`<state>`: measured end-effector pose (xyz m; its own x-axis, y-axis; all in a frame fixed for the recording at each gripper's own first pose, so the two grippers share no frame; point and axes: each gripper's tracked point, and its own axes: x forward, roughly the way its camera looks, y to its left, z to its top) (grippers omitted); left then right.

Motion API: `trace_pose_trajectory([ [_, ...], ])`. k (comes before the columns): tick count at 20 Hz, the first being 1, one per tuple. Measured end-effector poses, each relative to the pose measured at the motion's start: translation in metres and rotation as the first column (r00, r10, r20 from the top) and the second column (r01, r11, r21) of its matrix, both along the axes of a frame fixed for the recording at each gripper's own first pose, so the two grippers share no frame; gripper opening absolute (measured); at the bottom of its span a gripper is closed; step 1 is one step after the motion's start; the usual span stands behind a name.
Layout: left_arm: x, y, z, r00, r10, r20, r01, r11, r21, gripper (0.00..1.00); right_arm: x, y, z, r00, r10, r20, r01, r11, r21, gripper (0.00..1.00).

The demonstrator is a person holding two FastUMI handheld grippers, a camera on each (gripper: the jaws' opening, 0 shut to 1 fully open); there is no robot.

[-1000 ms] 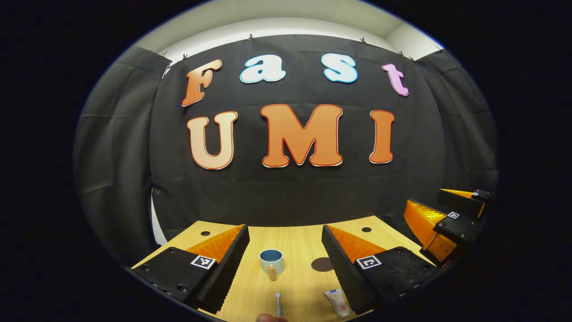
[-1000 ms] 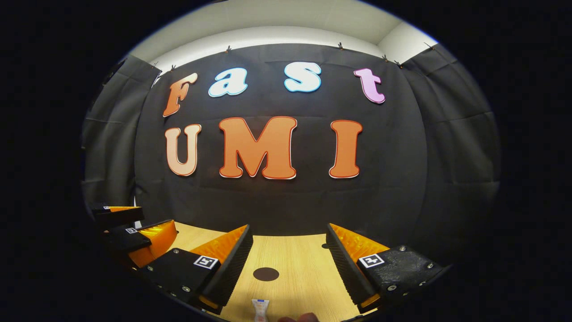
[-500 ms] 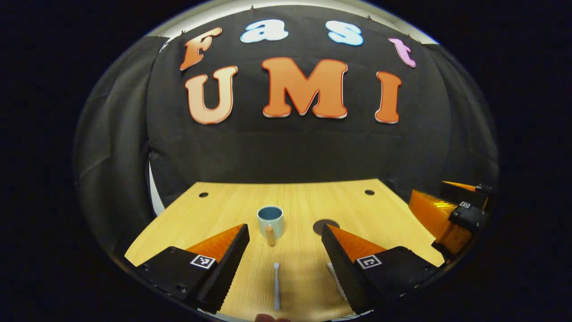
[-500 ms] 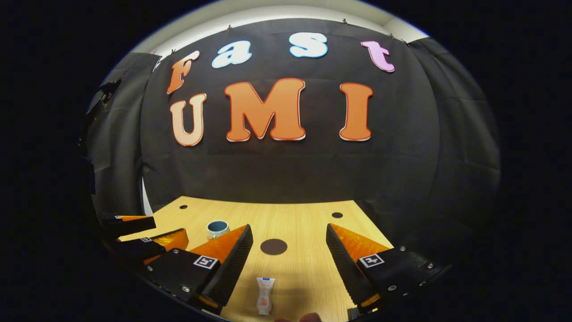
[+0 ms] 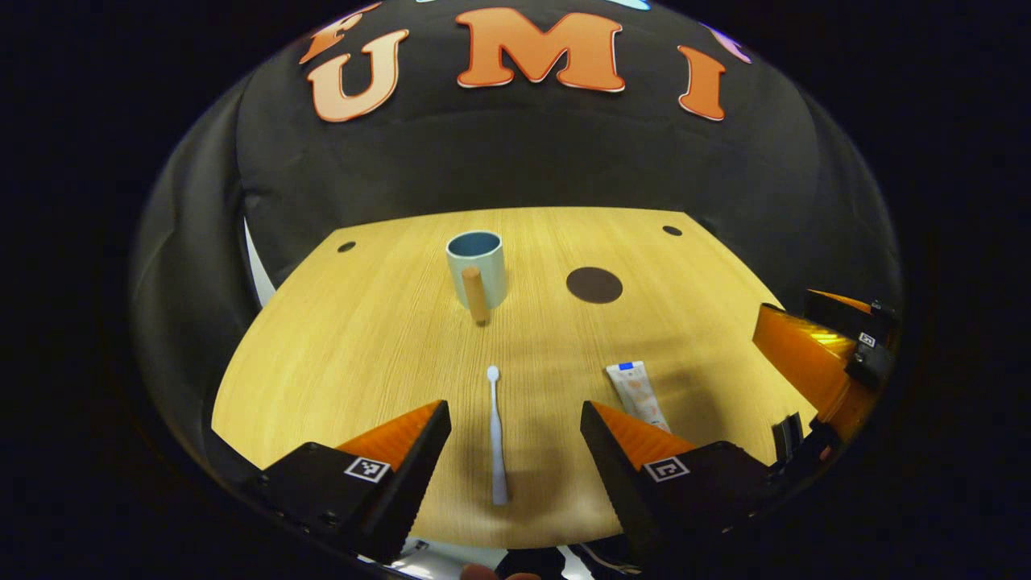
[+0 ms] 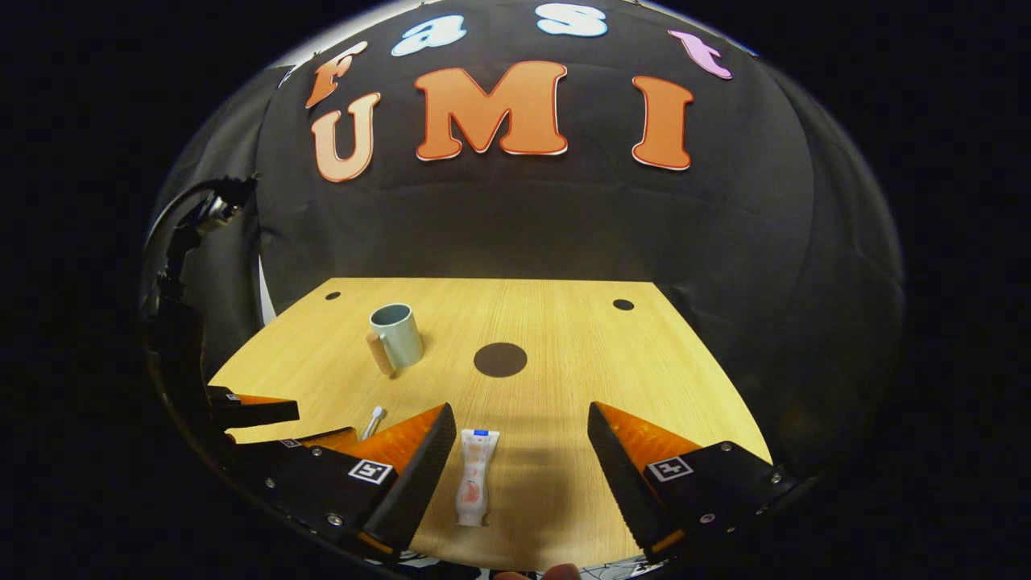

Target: Put the toothbrush and toothpaste on the desktop into the cup, then pick up the cup and place it on the coaster on the desktop.

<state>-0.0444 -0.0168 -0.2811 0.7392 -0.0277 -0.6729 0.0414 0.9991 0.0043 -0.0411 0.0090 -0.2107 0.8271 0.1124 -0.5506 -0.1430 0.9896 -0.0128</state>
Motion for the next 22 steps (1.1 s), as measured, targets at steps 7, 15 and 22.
trace_pose_trajectory([
  [7, 0.007, 0.014, -0.063, 0.984, 0.017, -0.175, -0.021, 1.0, -0.017, 0.98, -0.004, 0.002, -0.028, 0.996, 0.013, -0.084, -0.015, 1.0, -0.025, 0.99],
  [15, 0.017, 0.013, -0.094, 0.966, -0.011, -0.258, 0.001, 0.999, -0.038, 0.98, -0.001, 0.006, -0.048, 0.989, 0.019, -0.144, -0.026, 0.999, -0.045, 0.99],
  [22, 0.021, 0.02, -0.111, 0.948, 0.033, -0.316, -0.053, 0.997, -0.055, 0.57, 0.0, 0.012, -0.055, 0.987, 0.022, -0.161, -0.03, 0.999, -0.045, 0.99],
])
